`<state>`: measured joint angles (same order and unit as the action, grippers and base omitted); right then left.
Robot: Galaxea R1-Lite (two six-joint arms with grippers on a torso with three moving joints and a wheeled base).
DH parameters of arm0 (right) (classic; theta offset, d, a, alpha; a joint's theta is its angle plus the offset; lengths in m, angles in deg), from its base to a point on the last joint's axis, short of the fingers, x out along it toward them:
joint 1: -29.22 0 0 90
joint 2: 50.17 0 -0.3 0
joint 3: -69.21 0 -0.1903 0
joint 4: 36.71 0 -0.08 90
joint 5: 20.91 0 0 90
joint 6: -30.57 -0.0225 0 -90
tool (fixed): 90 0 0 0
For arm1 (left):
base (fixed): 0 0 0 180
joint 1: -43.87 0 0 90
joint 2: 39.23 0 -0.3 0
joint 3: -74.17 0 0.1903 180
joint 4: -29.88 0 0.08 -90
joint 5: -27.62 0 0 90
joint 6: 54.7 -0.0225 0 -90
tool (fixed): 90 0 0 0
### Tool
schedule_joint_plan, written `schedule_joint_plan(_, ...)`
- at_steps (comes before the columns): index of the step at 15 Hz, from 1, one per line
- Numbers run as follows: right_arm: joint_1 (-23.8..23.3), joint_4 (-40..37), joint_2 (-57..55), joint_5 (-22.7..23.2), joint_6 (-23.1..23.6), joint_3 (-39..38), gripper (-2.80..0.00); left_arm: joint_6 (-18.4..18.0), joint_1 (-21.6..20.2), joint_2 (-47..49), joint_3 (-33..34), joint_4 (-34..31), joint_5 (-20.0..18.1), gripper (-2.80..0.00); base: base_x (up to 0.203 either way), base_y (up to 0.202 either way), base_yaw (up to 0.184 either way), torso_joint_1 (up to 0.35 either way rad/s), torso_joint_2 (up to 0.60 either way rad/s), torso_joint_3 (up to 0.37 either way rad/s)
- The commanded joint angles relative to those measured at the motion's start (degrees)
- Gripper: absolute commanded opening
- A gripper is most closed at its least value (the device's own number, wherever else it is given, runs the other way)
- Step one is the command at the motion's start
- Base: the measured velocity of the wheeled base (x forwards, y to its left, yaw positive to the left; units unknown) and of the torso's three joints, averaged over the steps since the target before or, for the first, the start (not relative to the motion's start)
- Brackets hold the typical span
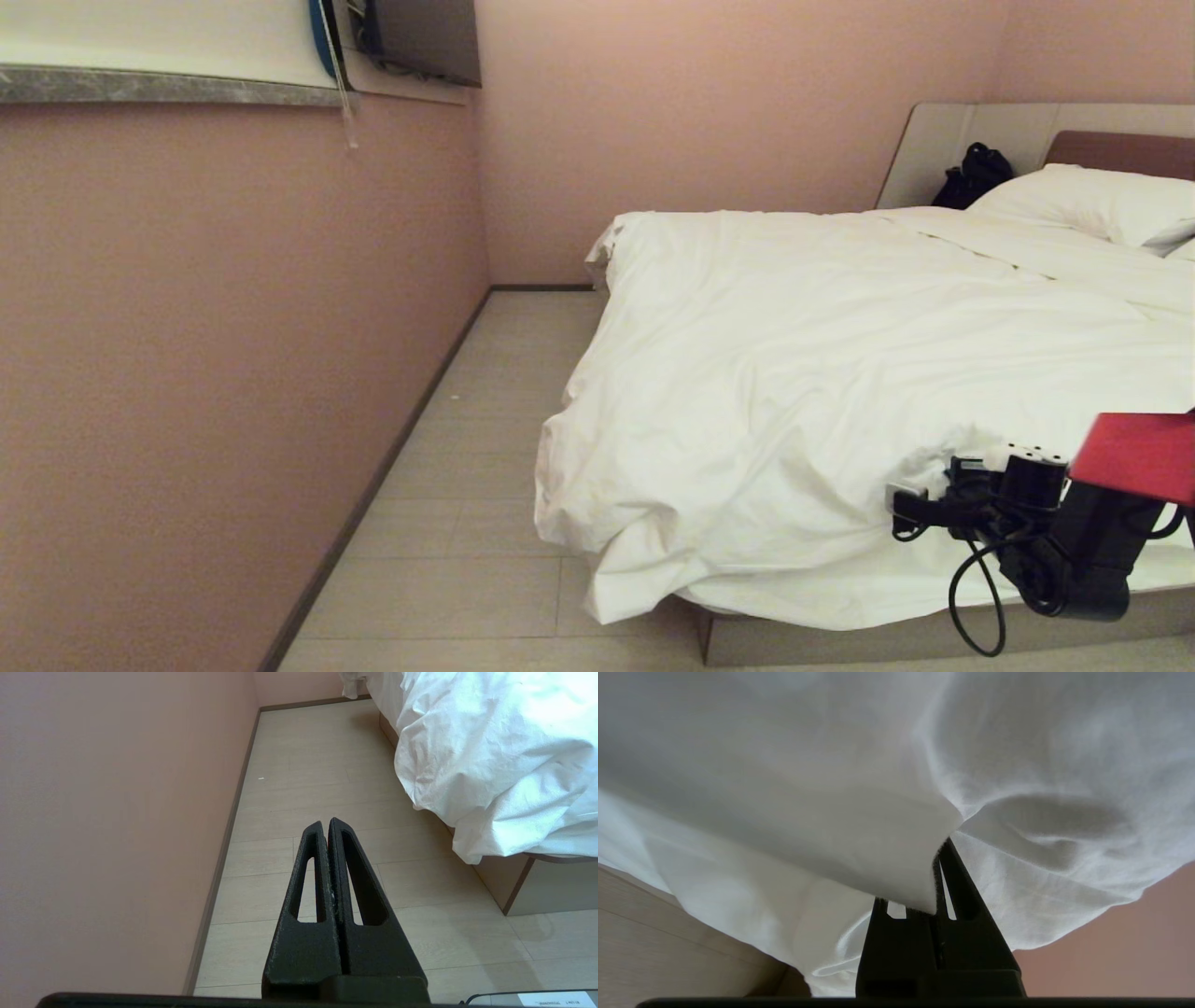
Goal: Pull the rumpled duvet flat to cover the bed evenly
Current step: Flatten the corners of the folded blanket
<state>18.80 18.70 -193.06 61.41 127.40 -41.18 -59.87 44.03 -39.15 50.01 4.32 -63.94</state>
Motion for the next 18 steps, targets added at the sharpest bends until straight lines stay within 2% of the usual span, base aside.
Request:
schedule_joint_plan(1,-0.3,0.1,0.7,-0.1,-1.0,-0.4,-2.80,0.0,-0.1,0.0,0.0,0.0,0.0,-2.80,0.000,0.000,0.000,0.000,0.00,0.000)
schedule_joint_plan(6,-0.6,-6.7,9.4,0.8,-5.6,-9.9,-2.80,0.0,-0.1,0.0,0.0,0.0,0.0,-2.80,0.000,0.000,0.000,0.000,0.00,0.000)
schedule_joint_plan(11,-0.7,-16.4,18.5,2.4,-6.2,-18.8,-2.80,0.0,0.0,0.0,0.0,0.0,0.0,-2.80,0.000,0.000,0.000,0.000,0.00,0.000)
schedule_joint_plan(18,-1.4,-16.9,20.0,4.0,-6.0,-25.6,-2.80,0.0,-0.1,0.0,0.0,0.0,0.0,-2.80,0.000,0.000,0.000,0.000,0.00,0.000)
